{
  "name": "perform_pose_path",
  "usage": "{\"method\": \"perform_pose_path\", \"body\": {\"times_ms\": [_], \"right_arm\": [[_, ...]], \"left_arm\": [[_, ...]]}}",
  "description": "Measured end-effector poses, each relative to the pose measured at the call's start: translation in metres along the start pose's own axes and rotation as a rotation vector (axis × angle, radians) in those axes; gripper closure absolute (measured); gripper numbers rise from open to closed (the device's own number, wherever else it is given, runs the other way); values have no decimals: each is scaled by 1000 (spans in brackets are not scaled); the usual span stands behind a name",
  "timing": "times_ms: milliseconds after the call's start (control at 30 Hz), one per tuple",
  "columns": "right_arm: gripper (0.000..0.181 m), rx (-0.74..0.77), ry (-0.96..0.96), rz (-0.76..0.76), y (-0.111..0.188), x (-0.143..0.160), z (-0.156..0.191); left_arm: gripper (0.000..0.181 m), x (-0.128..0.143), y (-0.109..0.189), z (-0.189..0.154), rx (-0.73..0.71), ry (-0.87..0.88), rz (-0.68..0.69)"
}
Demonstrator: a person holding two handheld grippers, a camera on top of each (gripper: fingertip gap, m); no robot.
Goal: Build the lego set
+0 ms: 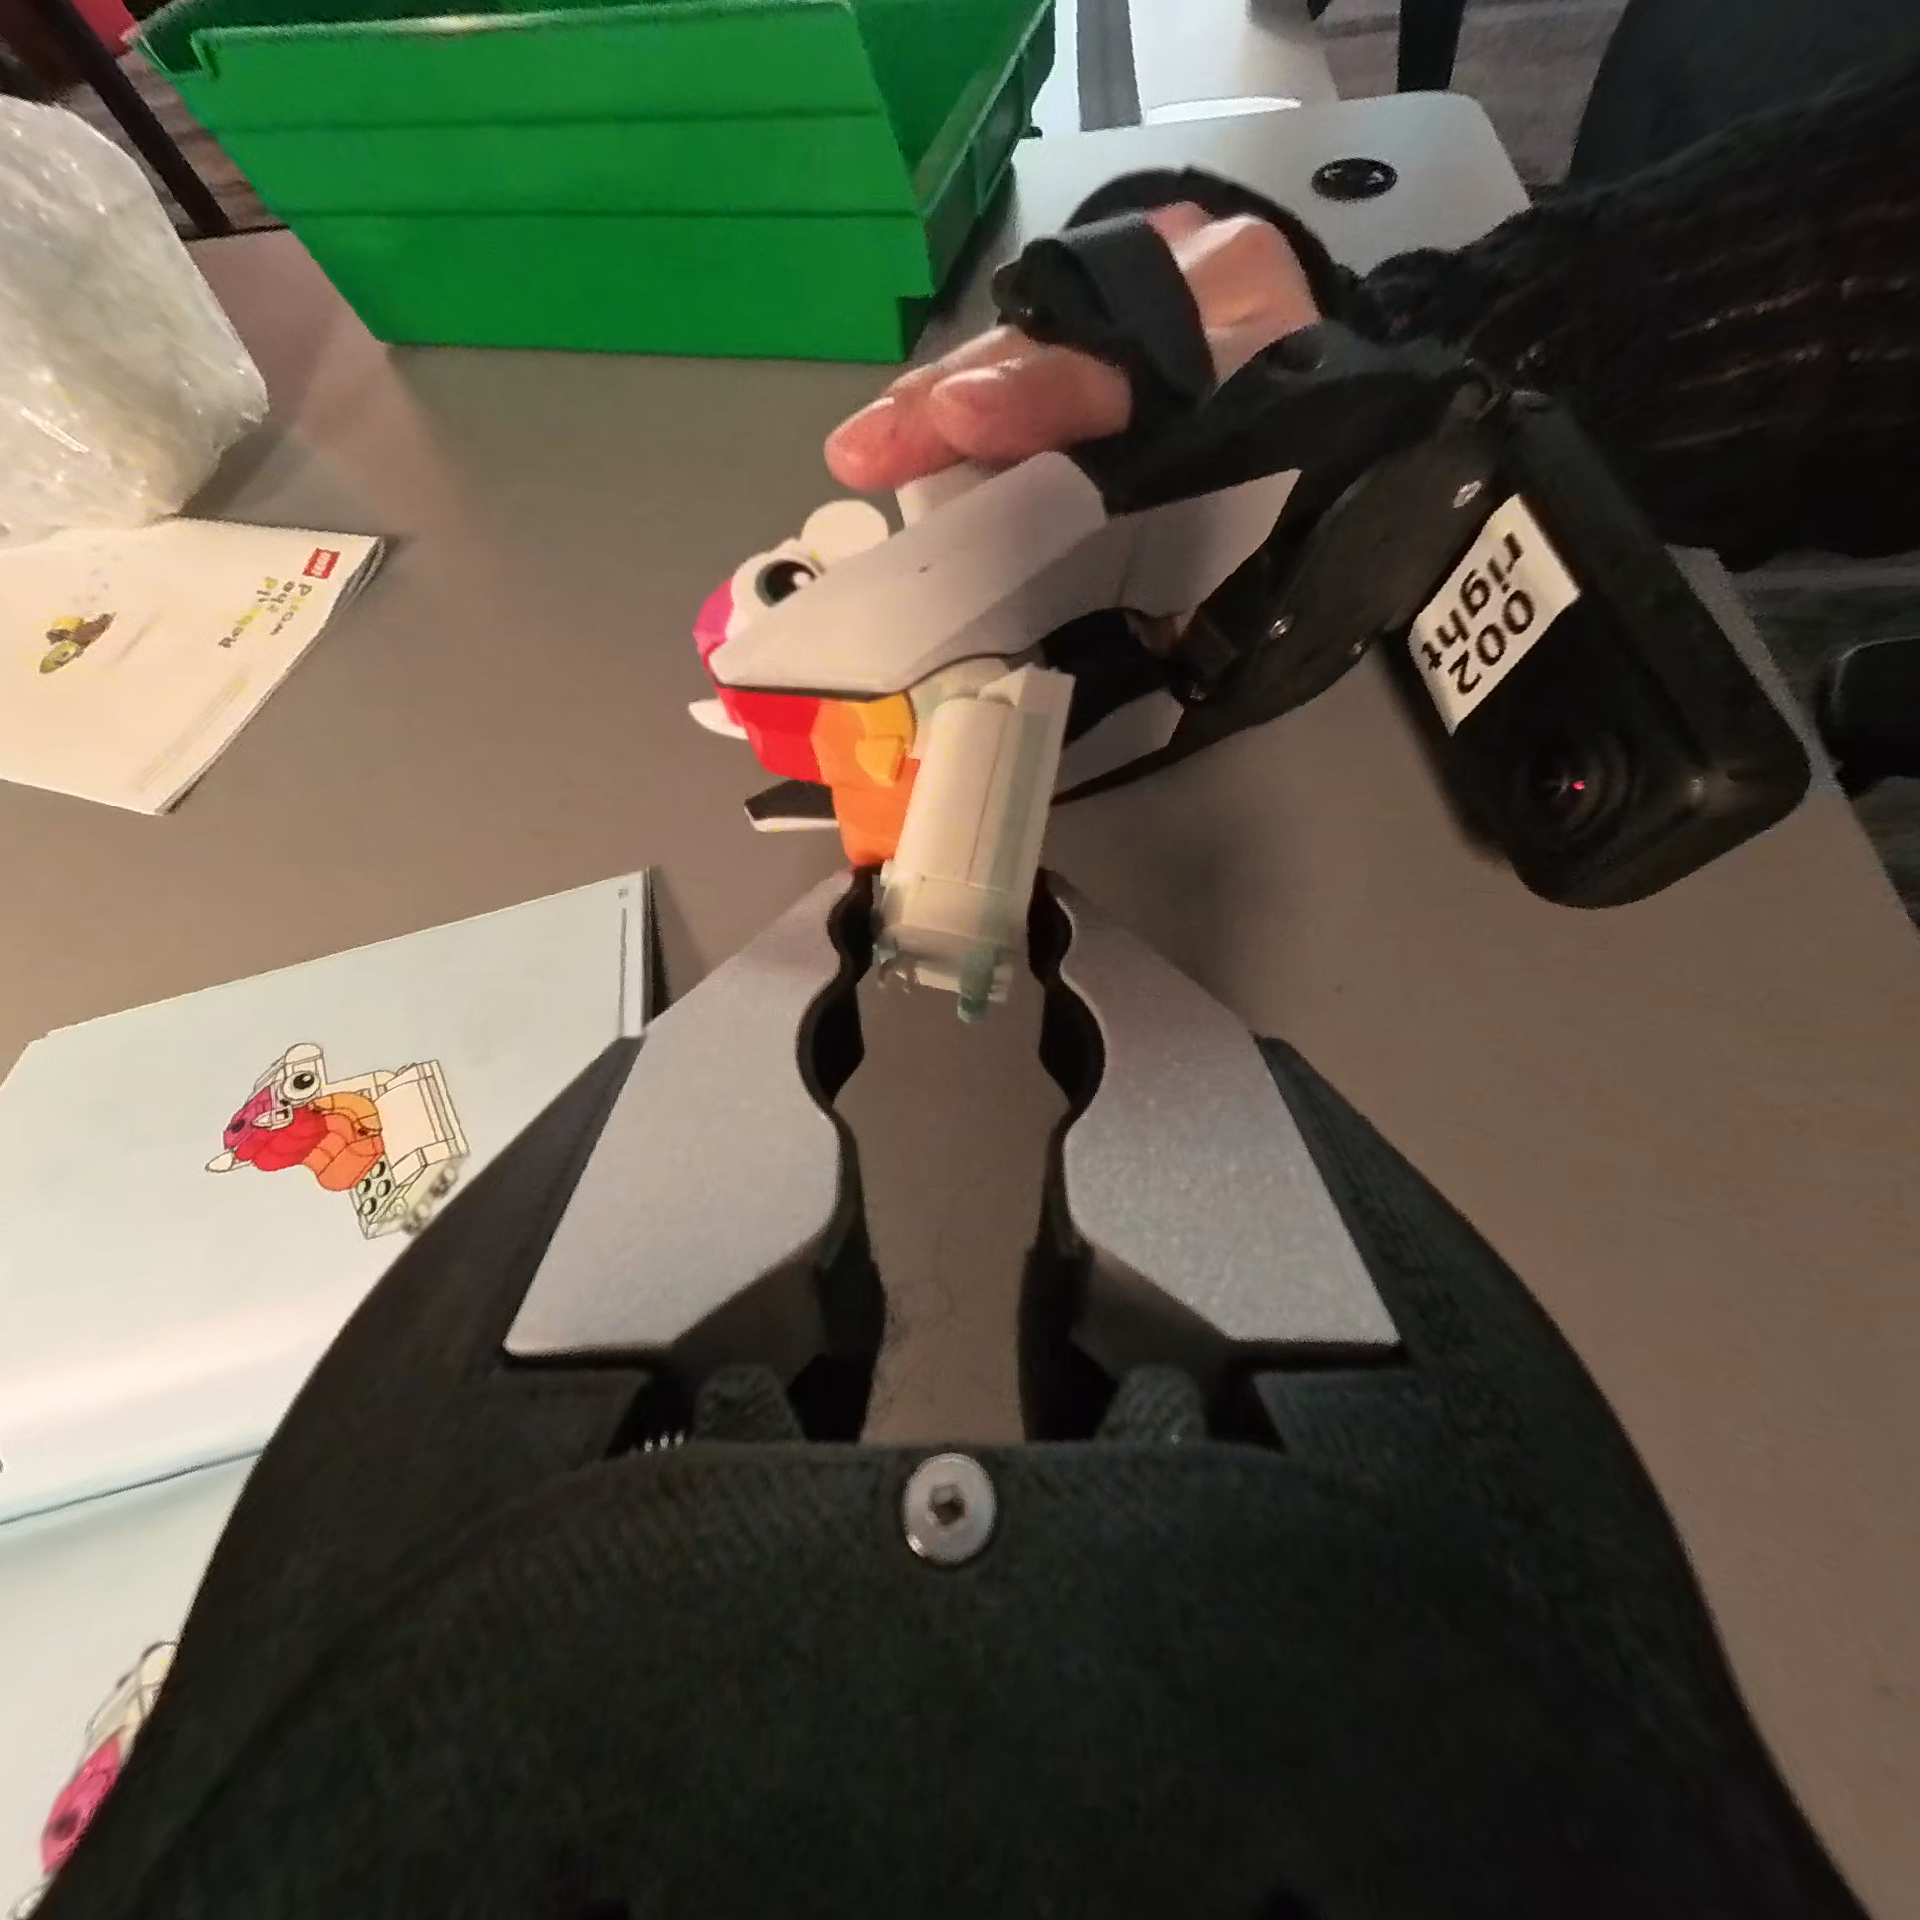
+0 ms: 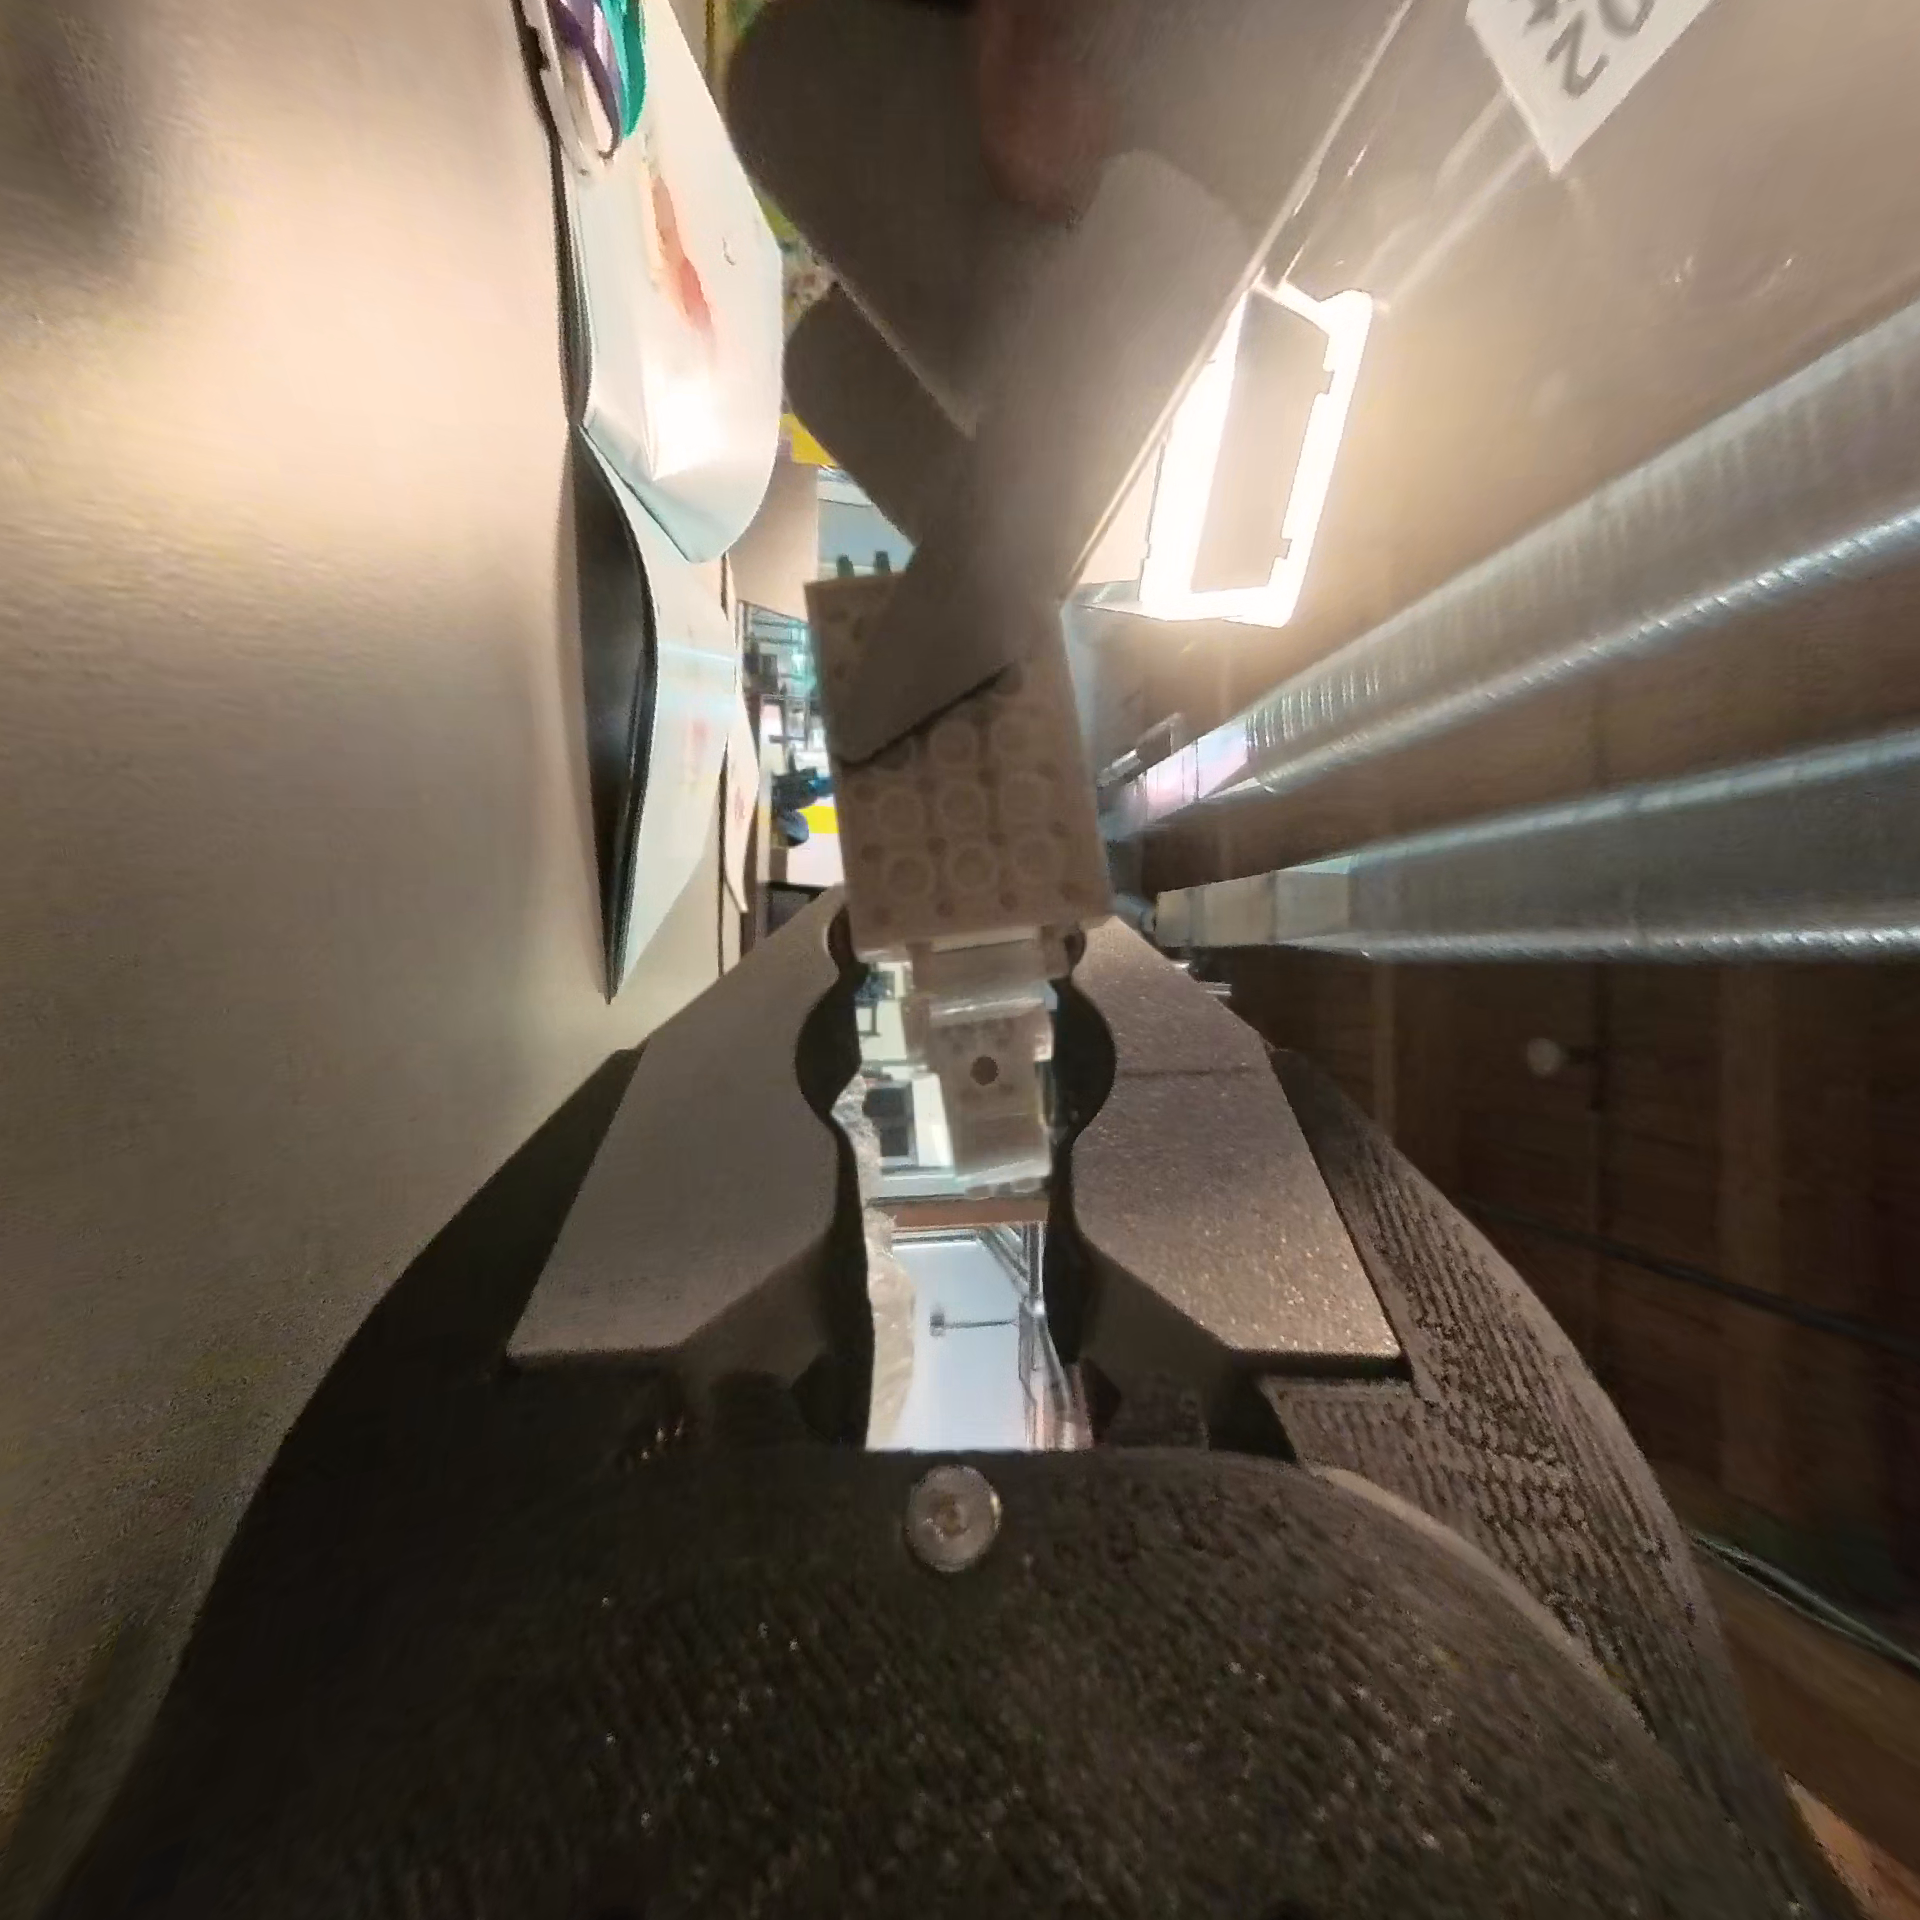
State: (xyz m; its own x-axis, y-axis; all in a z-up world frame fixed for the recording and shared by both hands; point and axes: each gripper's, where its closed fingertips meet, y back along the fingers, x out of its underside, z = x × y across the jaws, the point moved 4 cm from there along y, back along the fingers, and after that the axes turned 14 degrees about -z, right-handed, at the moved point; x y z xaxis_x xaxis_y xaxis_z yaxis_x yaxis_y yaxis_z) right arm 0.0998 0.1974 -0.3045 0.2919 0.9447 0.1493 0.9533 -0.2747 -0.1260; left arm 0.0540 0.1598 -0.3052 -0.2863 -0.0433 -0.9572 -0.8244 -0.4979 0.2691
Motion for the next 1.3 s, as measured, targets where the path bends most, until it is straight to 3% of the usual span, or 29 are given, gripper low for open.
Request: {"method": "perform_pose_path", "body": {"times_ms": [433, 600, 733, 833, 1300], "right_arm": [[157, 13, -24, 18, 0, 0, -2], [157, 1, -43, 4, 1, -3, 0], [157, 2, -65, -5, 1, -5, -1], [157, 3, -69, -13, 1, -8, -1], [158, -24, -75, -32, 0, -13, 2]], "left_arm": [[150, 0, 0, -3, -1, -48, -11], [113, -5, 6, 1, -111, -385, -68], [109, -7, 8, -12, -157, -777, -89], [112, 1, 5, -20, -161, -961, -54], [127, 6, 1, -19, -206, -1044, -25]]}}
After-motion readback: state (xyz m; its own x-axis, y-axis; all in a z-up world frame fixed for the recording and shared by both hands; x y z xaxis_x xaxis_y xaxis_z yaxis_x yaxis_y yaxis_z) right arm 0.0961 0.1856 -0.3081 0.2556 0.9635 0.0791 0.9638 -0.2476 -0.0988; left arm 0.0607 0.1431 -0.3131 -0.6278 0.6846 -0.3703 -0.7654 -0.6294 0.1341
